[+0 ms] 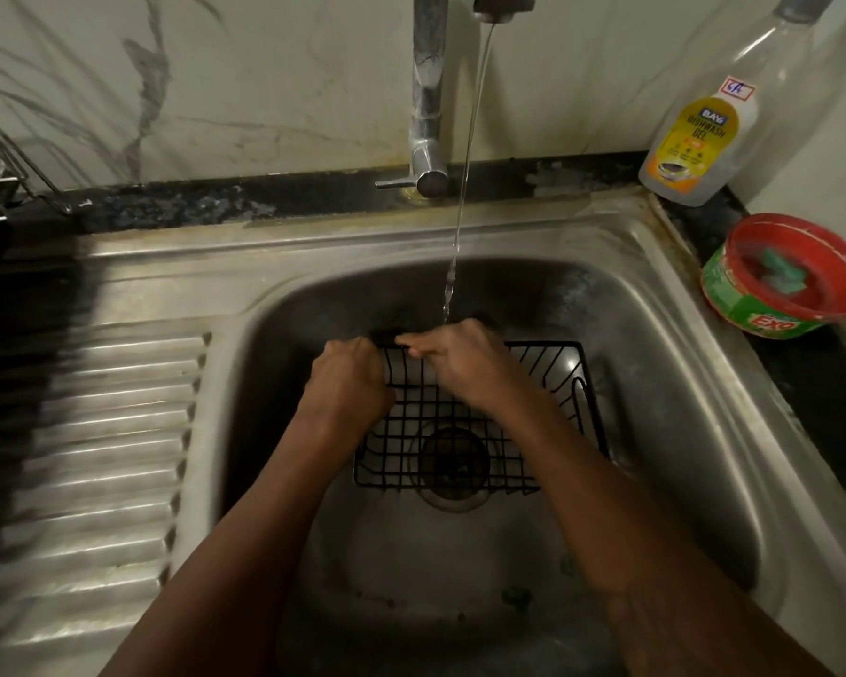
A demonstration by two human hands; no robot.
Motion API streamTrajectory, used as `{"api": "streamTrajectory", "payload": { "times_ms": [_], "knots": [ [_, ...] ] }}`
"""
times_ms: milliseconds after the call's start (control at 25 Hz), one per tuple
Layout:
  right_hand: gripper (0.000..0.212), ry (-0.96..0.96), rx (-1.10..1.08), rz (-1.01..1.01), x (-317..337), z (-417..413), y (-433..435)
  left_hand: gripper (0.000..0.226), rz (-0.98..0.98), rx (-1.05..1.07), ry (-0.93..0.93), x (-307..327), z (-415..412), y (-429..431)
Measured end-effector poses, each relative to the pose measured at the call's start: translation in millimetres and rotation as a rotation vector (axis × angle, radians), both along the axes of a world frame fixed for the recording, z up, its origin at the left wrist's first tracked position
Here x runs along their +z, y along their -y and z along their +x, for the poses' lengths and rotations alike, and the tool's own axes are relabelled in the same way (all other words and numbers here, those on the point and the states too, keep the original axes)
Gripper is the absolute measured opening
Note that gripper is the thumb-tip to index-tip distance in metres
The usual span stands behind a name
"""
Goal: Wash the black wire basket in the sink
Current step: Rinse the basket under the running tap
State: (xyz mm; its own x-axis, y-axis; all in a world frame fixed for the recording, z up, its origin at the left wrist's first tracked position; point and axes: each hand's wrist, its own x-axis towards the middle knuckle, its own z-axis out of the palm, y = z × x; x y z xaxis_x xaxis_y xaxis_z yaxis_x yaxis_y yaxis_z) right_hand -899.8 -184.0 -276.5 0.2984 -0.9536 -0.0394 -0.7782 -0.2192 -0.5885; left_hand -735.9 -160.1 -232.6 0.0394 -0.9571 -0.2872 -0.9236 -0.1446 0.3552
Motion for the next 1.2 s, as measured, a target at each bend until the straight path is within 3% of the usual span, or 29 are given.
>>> {"api": "streamTrajectory", "payload": {
  "times_ms": [200,400,560,680,760,920,1000,1200],
  "knots": [
    [0.024,-0.023,-0.211,0.011,11,-85,-9,0.030,0.002,0.041,0.007,-4,7,5],
    [0.013,-0.001,-0.134,-0.270,30,-51,-9,0.031,0.052,0.049,-0.014,-9,6,11],
    [0.005,-0.043,0.098,0.045,17,12,-1,0.025,0.079,-0.011,-0.093,-21,1,14],
    [0.021,0.131,0.051,0.108,0,17,10,0.021,0.059,0.009,-0.103,-18,-3,14],
    [0.017,0.182,-0.010,0.142,-6,-1,13,0.019,0.042,0.025,-0.062,-13,0,14],
    [0.007,0.024,-0.170,0.110,-12,-55,10,0.017,0.042,0.115,-0.051,-10,17,12],
    [0.014,-0.069,-0.243,0.098,-9,-59,8,0.021,0.041,0.108,-0.031,-12,21,12],
    [0.021,-0.229,0.091,0.111,-3,21,0,0.029,0.070,0.032,-0.053,-15,10,9]
  ]
}}
